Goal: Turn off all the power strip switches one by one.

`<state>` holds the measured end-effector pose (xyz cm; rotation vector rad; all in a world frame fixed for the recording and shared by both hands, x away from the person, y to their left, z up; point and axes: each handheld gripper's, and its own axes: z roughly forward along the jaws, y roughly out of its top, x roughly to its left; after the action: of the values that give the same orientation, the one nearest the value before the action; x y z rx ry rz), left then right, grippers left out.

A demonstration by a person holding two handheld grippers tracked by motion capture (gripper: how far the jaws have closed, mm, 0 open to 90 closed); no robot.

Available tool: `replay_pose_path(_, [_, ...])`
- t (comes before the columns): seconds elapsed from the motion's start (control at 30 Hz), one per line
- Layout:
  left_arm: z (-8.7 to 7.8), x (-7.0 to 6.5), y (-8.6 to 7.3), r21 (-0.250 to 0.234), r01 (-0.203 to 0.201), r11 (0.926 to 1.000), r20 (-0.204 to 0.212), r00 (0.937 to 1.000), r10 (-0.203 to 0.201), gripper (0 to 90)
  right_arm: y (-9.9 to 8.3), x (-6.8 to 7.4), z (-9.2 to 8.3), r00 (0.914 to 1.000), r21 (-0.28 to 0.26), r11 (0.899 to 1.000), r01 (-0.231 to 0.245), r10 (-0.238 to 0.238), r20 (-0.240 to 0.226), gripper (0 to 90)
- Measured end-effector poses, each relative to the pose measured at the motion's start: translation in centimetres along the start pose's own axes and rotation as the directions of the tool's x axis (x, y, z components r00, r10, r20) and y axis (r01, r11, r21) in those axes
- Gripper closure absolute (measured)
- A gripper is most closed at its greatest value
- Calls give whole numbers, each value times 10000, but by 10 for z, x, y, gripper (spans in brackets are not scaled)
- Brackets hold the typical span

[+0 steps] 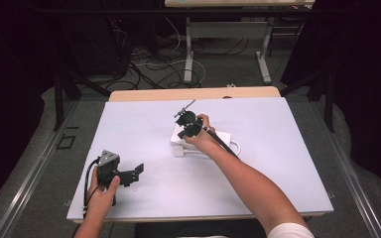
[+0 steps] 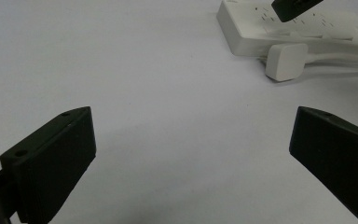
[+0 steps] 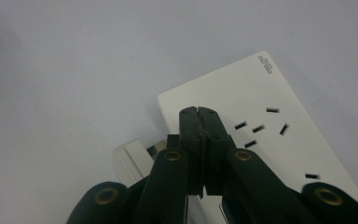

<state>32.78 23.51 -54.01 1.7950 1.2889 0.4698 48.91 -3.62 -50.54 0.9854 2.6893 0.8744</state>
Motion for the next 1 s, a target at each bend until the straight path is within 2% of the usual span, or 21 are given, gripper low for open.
replay_pose_path(0.07, [0, 0, 0, -10, 18, 10000, 20, 10000, -18, 2, 0, 0, -2, 9999, -39, 9999, 164, -164, -27, 865])
replay_pose_path(0.2, [1, 0, 0, -25, 19, 10000, 25, 10000, -19, 2, -2, 1, -11, 9999, -238, 9996, 122, -125, -95, 842])
replay_pose_path(0.23, [1, 0, 0, -19, 24, 10000, 24, 10000, -24, 2, -2, 0, -13, 9998, -337, 9993, 149, -153, -125, 827])
replay_pose_path(0.27, [1, 0, 0, -15, 25, 10000, 24, 10000, -25, 2, -4, 0, -13, 9999, -727, 9974, -17, 6, -146, 819])
replay_pose_path(0.3, [1, 0, 0, -36, 26, 10000, 29, 10000, -26, 2, -4, 0, -18, 9998, -392, 9992, -28, 19, -221, 808])
replay_pose_path(0.33, [0, 0, 0, -2, 24, 10000, 24, 10000, -24, 2, -5, -1, -18, 9997, -761, 9971, -69, 52, -230, 786])
replay_pose_path(0.37, [1, 0, 0, 11, 13, 10000, 15, 10000, -13, 2, -5, -1, -23, 9996, -457, 9989, -97, 86, -251, 762])
replay_pose_path(0.43, [1, 0, 0, 7, 7, 10000, 20, 10000, -7, 2, -6, -2, -29, 9990, -469, 9986, -233, 215, -397, 747])
replay_pose_path(0.47, [1, -1, 1, 5, 9, 10000, 20, 10000, -9, 2, -8, -3, -28, 9989, -1016, 9946, -231, 188, -426, 733])
replay_pose_path(0.5, [1, -1, 1, 2, 15, 10000, 18, 10000, -15, 2, -9, -3, -32, 9992, -737, 9971, -187, 160, -362, 716])
replay_pose_path(0.53, [1, -1, 1, -3, 17, 10000, 19, 10000, -17, 2, -10, -4, -36, 9995, -695, 9975, -90, 67, -321, 698])
replay_pose_path(0.57, [1, -1, 0, 5, 16, 10000, 20, 10000, -17, 2, -11, -3, -38, 9995, -735, 9971, -173, 152, -294, 687])
replay_pose_path(0.6, [1, -1, 0, 14, 9, 10000, 12, 10000, -9, 2, -13, -5, -38, 9996, -1241, 9922, -92, 56, -293, 675])
replay_pose_path(0.63, [1, -1, 0, 14, 5, 10000, 8, 10000, -5, 2, -14, -4, -44, 9995, -849, 9962, -212, 193, -240, 661])
replay_pose_path(0.7, [1, -1, 0, 5, 19, 10000, 1, 10000, -19, 2, -17, -5, -48, 9997, -1198, 9926, -175, 154, -185, 624])
replay_pose_path(0.73, [1, -1, 1, 6, 13, 10000, 8, 10000, -13, 2, -19, -6, -53, 9995, -925, 9954, -257, 238, -210, 609])
replay_pose_path(0.8, [1, 0, 0, 13, 22, 10000, 8, 10000, -22, 2, -22, -6, -59, 9995, -979, 9948, -276, 261, -166, 572])
replay_pose_path(0.83, [1, 0, 0, 24, 16, 10000, -2, 10000, -16, 2, -24, -5, -62, 9994, -1200, 9922, -323, 330, 41, 554])
replay_pose_path(0.87, [1, 0, 0, 21, 19, 10000, -1, 10000, -19, 2, -26, -6, -64, 9997, -1330, 9908, -252, 259, 42, 543])
replay_pose_path(1.0, [1, -1, 0, 18, 18, 10000, -6, 10000, -18, 2, -35, -7, -77, 9991, -1458, 9886, -389, 405, 86, 488])
